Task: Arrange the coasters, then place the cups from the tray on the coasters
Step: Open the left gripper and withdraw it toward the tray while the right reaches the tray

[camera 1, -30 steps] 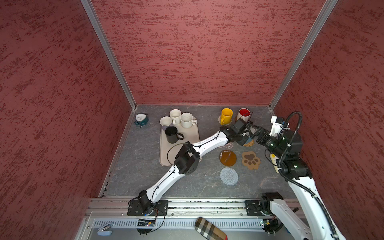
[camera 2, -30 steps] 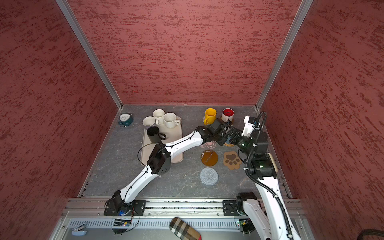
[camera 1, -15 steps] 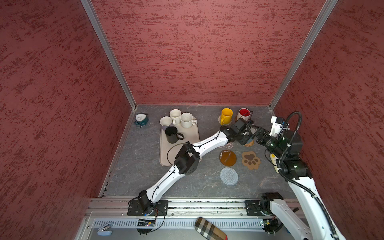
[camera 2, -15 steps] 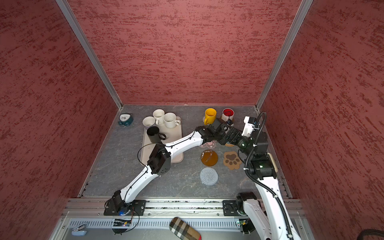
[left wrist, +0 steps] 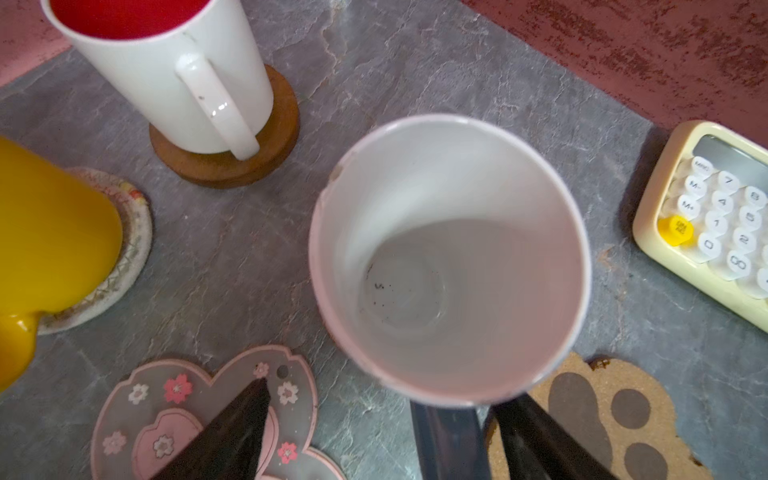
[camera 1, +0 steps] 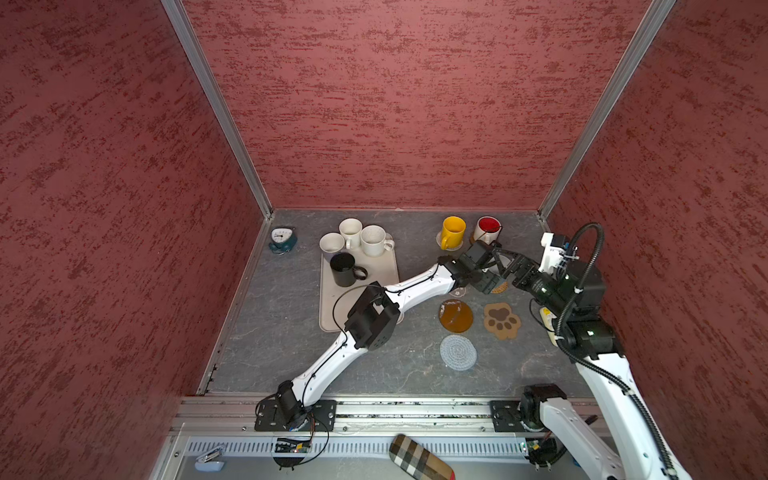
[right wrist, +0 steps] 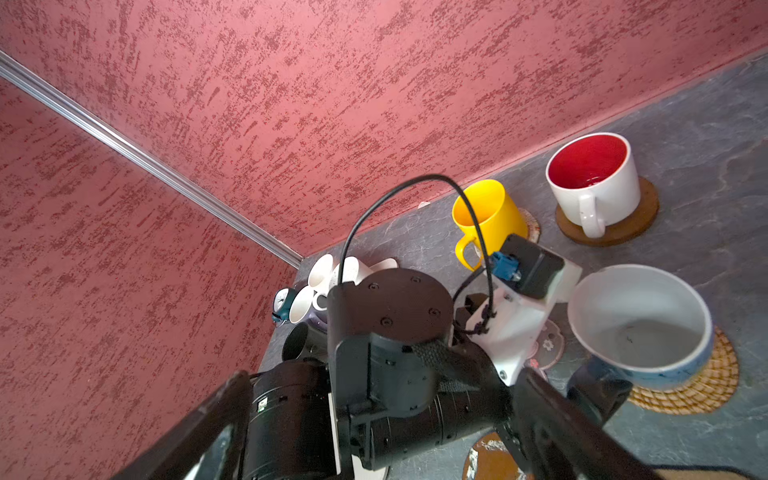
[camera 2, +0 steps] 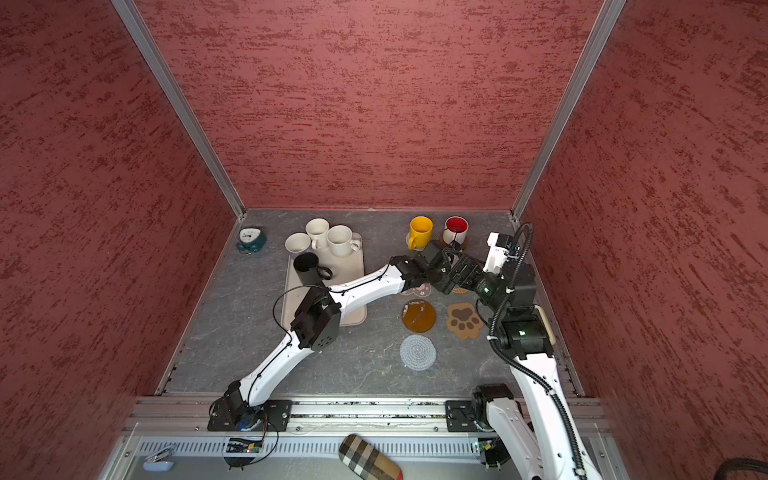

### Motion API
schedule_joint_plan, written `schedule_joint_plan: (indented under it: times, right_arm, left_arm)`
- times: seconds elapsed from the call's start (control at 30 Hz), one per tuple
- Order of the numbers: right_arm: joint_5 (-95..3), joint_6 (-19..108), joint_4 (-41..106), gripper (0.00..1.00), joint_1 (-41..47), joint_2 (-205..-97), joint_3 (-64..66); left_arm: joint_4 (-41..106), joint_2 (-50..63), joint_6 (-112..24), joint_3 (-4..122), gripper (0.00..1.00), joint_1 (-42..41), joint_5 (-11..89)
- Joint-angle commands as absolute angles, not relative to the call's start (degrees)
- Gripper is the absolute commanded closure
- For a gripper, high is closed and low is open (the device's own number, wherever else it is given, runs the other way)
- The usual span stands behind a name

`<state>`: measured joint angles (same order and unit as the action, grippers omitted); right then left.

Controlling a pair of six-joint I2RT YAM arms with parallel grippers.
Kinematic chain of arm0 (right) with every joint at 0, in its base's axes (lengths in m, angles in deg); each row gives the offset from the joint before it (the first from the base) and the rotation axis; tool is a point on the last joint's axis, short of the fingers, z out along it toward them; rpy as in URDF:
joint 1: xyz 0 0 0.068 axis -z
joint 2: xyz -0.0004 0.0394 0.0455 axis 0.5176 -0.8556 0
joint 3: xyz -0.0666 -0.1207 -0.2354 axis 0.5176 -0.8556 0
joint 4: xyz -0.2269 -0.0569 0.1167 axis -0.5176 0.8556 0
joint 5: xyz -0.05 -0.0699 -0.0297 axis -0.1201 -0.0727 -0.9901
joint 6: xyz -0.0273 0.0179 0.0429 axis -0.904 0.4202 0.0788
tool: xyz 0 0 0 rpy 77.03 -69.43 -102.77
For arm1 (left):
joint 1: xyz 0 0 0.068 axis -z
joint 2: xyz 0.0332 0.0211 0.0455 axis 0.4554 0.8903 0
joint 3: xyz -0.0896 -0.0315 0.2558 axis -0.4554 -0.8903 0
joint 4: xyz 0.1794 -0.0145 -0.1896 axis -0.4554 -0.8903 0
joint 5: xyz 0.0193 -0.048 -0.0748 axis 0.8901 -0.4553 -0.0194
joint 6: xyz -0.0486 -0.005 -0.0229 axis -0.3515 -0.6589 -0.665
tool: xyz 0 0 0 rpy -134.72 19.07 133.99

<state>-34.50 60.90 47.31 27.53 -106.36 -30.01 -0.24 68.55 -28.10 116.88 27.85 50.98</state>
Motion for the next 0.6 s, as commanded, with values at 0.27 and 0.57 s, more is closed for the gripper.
schedule_joint_plan:
  times: [0.27,0.57]
  right_arm:
    - [-35.2,59.3,50.3,0.01,27.7,-110.3,-23.5]
    - [-34.8,53.8,56.6,0.03,26.2,-117.0,-15.3]
  left_arm:
    - [8.2,51.0,-31.6,101.3,0.06,25.5,55.6]
    - [13.6,34.5,-35.9,83.8,0.03,23.4,56.4]
